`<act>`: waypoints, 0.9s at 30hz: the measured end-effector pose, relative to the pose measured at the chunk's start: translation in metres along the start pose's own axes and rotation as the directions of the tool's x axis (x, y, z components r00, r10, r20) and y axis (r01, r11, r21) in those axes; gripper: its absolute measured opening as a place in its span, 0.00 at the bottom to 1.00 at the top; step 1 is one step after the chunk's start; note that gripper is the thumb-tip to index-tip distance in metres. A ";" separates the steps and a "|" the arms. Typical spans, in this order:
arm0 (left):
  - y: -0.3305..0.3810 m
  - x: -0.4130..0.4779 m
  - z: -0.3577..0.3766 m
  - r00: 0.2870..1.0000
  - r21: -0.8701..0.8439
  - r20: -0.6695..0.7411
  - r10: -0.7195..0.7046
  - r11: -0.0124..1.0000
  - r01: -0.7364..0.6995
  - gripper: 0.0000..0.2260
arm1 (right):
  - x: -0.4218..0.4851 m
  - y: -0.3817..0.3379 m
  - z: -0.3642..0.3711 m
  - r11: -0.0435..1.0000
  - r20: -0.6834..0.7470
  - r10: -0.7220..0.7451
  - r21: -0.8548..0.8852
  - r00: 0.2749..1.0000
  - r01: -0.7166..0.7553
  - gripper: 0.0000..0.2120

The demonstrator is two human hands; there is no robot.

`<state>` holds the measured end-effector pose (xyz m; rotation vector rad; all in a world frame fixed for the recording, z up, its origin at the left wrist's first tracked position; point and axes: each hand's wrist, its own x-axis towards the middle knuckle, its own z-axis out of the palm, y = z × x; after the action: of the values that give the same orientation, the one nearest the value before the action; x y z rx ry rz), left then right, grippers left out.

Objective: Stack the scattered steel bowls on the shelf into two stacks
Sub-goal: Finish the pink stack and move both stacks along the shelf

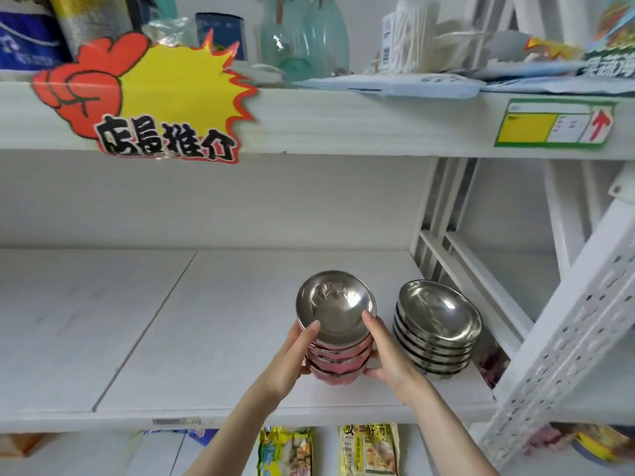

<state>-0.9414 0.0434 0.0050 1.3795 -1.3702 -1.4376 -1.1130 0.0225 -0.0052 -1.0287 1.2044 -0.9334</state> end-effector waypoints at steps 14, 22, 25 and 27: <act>-0.004 0.032 0.019 0.999 0.031 0.009 -0.034 0.999 0.034 0.22 | 0.033 0.023 -0.024 0.997 -0.002 0.028 0.071 1.000 -0.028 0.21; -0.014 0.041 0.015 1.000 0.025 -0.006 -0.015 1.000 0.015 0.23 | 0.035 0.018 -0.023 0.994 -0.053 -0.100 -0.039 0.994 0.098 0.14; -0.019 0.041 0.011 0.997 0.082 -0.076 0.030 0.996 -0.024 0.31 | 0.029 0.015 -0.020 0.972 -0.105 -0.194 -0.155 0.975 0.177 0.12; -0.020 0.041 0.008 0.981 0.272 -0.171 0.086 0.962 -0.037 0.33 | 0.025 0.017 -0.021 0.938 -0.124 -0.254 -0.274 0.959 0.213 0.13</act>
<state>-0.9533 0.0095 -0.0245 1.5804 -1.5132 -1.0843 -1.1298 0.0010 -0.0299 -1.3498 1.3827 -1.0783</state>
